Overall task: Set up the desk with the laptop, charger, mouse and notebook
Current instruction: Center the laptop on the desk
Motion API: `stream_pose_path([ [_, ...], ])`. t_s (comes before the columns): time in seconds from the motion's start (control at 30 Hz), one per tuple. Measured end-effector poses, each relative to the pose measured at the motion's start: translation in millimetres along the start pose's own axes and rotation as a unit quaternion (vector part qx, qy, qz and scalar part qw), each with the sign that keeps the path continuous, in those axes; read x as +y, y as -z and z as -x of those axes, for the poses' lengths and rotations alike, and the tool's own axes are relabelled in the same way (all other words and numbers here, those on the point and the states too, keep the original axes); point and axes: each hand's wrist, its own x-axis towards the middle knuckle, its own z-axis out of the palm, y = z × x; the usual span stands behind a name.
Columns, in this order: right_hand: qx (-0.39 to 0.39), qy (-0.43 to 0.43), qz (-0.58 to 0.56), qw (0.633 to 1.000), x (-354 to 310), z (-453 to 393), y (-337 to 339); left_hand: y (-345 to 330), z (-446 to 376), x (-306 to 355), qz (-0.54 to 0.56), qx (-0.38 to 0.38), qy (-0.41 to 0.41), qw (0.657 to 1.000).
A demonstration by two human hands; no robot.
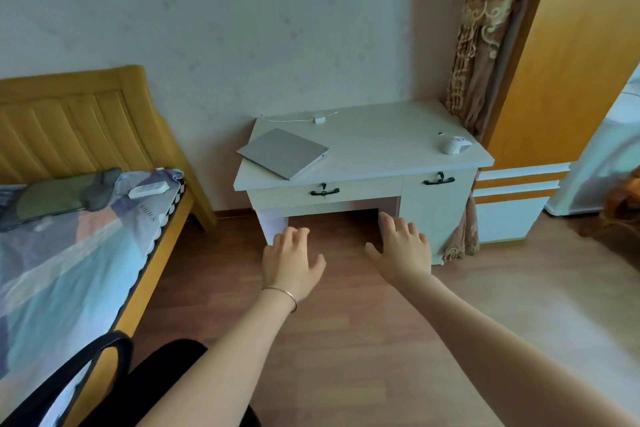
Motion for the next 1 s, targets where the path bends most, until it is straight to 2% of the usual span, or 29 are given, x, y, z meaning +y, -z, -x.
stream_pose_path([
  [0.33, -0.020, 0.006, 0.003, 1.000, 7, -196, -29, -45, -199, -28, -0.009, 0.013, 0.015, 1.000],
  [0.57, -0.038, -0.023, 0.014, 0.999, 6, -328, -89, -117, -338, -72, 0.026, 0.009, 0.002, 1.000],
  [0.8, -0.076, -0.057, 0.005, 0.995, -23, -448, -133, -172, -459, -128, 0.022, -0.049, 0.004, 0.999],
  [1.0, -0.110, -0.050, -0.007, 0.993, -37, -521, -164, -202, -522, -152, 0.029, -0.086, 0.017, 0.996],
])
